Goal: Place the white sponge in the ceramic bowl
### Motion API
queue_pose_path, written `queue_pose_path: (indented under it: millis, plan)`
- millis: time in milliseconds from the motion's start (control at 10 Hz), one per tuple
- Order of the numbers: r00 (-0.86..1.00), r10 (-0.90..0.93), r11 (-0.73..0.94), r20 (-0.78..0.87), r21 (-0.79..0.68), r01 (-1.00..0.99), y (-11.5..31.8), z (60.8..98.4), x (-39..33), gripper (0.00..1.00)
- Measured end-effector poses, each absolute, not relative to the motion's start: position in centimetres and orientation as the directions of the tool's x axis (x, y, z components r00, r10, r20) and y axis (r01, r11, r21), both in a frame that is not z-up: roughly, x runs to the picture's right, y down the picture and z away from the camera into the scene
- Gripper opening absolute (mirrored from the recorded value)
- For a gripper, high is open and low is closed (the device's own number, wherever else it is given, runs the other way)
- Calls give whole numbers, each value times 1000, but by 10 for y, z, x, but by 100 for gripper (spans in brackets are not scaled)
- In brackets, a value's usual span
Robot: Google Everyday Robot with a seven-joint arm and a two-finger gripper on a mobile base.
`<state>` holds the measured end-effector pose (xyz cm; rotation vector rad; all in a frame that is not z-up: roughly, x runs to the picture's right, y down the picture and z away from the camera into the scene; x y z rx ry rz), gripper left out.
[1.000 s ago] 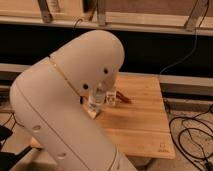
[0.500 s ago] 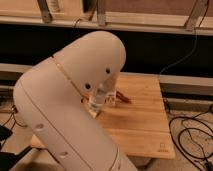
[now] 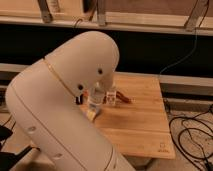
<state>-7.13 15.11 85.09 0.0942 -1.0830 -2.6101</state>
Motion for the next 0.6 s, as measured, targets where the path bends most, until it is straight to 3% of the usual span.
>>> queue_pose_path:
  millis: [600]
  plan:
    - [-946, -312, -647, 89, 709, 280, 171, 879, -85, 79]
